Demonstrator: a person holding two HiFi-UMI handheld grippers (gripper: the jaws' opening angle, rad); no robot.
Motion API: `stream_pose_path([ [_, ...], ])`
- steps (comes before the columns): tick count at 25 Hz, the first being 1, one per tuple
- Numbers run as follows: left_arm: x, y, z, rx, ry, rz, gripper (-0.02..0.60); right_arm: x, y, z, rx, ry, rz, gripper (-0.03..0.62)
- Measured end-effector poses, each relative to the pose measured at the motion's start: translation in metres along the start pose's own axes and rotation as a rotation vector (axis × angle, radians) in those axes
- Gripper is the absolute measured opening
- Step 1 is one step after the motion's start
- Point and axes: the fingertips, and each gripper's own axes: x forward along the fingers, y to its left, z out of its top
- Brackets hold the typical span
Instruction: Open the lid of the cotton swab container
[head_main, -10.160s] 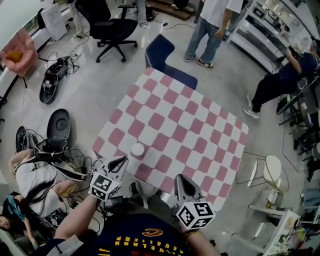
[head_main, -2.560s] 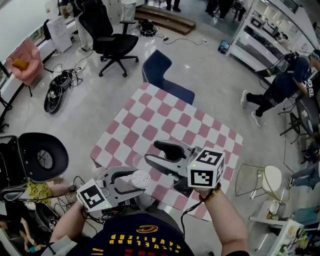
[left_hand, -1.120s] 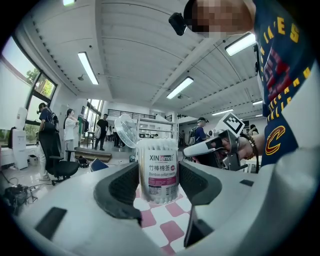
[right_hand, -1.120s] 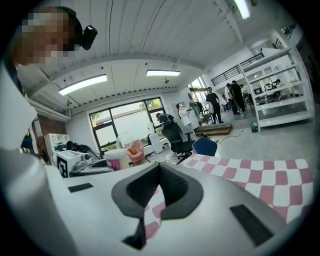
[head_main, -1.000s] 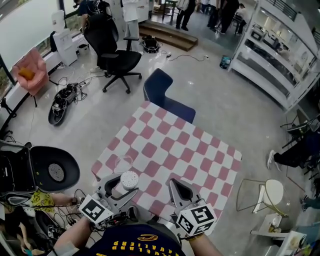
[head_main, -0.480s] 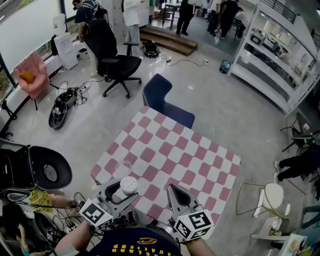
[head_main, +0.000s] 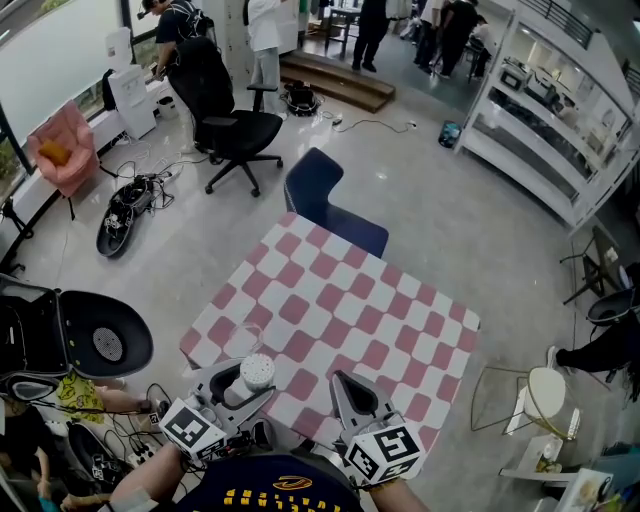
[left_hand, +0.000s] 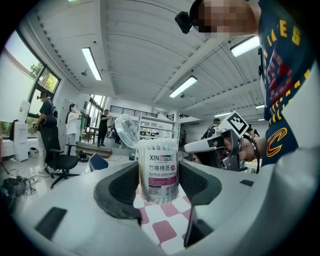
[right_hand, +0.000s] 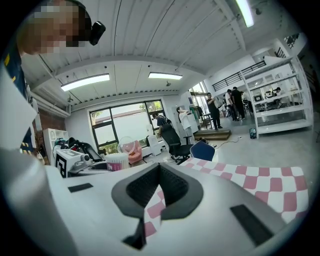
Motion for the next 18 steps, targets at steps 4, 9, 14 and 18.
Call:
stream_pose_path([
  [4, 0.0004, -0.0026, -0.0006, 0.002, -0.008, 0.0, 0.252, -0.002, -0.0013, -0.0006, 0.002, 0.003, 0.0, 0.011],
  [9, -0.0006, -0.0026, -0.0018, 0.002, -0.006, 0.001, 0.252, -0.0032, -0.0018, -0.0018, 0.001, -0.004, -0.001, 0.011],
  [14, -0.0003, -0.003, -0.001, 0.02, 0.004, -0.009, 0.252, -0.0036, -0.0009, 0.0015, -0.001, -0.009, -0.01, 0.011],
  [18, 0.0011, -0.0028, -0.0017, 0.003, 0.005, -0.009, 0.252, -0.0024, 0.0019, 0.0003, -0.001, -0.005, 0.001, 0.011],
])
